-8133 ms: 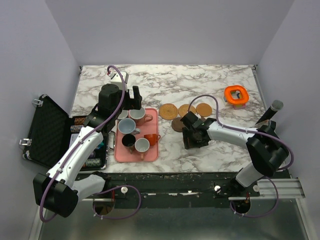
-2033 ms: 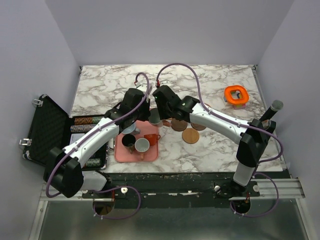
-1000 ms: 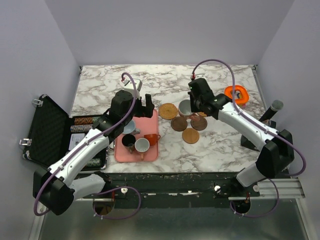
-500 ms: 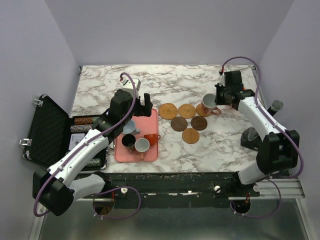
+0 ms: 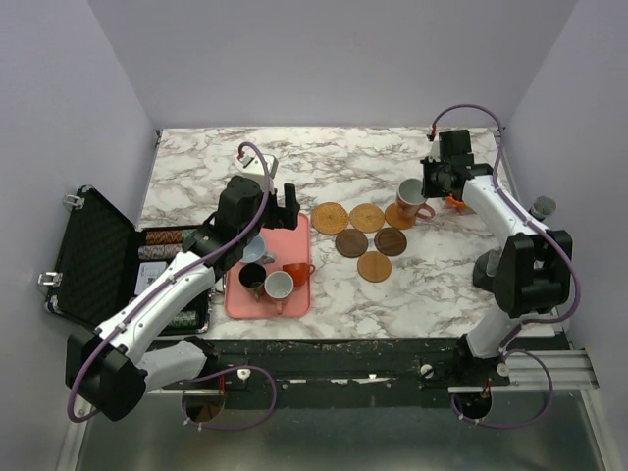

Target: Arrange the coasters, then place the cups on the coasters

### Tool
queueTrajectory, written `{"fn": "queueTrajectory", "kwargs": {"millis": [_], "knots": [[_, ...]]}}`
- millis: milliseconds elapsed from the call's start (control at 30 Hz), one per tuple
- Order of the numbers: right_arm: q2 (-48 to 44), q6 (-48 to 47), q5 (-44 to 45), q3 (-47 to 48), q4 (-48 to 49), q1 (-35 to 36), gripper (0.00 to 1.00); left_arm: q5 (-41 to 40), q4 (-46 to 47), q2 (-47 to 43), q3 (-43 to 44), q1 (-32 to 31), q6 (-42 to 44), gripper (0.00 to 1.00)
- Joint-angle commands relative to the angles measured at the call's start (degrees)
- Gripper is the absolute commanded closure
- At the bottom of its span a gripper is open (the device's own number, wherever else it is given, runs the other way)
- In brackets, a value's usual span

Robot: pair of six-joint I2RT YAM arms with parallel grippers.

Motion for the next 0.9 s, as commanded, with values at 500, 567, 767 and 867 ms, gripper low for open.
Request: {"fn": "queueTrajectory", "kwargs": {"millis": [500,567,767,867], "knots": [[5.55,-0.82,-4.27,6.70,-0.11,-1.57,0.99,1.02,0.00,2.26,0.47,0.24,0.36,0.01],[6.25,-0.82,-3.92,7.40,-0.64,-1.48,0.99,1.02,0.00,2.26,0.56,0.24,0.36,0.01],[7.31,-0.82,-4.27,8.11,-1.96,-1.48,0.99,1.02,0.00,2.35,0.56,0.24,0.36,0.01],[7.58,-0.82,-3.57,8.46,-2.75,-1.49,0.99,1.20,-0.09,2.44,0.56,0.24,0.36,0.01]]}}
